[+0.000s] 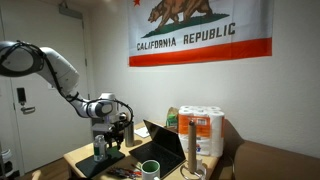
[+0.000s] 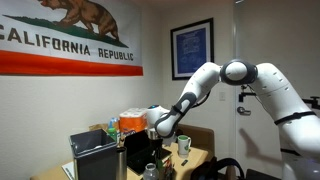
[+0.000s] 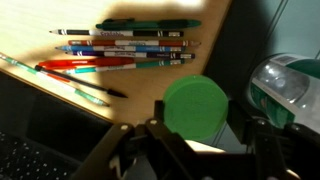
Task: Pick the green lid on the table and put it on the bottle
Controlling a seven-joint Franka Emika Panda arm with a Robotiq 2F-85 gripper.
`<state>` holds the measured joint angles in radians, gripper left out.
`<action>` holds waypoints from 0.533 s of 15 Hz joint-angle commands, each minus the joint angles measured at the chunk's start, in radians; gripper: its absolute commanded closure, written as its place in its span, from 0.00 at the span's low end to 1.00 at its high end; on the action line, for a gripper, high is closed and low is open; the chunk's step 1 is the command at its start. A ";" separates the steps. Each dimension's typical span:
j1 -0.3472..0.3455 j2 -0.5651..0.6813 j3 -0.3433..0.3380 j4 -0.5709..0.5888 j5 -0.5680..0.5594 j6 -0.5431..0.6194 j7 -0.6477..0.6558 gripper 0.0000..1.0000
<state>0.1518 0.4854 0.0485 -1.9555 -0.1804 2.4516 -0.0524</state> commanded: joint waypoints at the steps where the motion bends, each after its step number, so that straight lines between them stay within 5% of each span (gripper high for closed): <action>1: 0.033 -0.157 -0.011 -0.082 -0.045 -0.080 0.069 0.61; 8: 0.039 -0.307 0.052 -0.130 -0.028 -0.185 0.041 0.61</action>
<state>0.1909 0.2547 0.0737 -2.0339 -0.2115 2.3073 -0.0089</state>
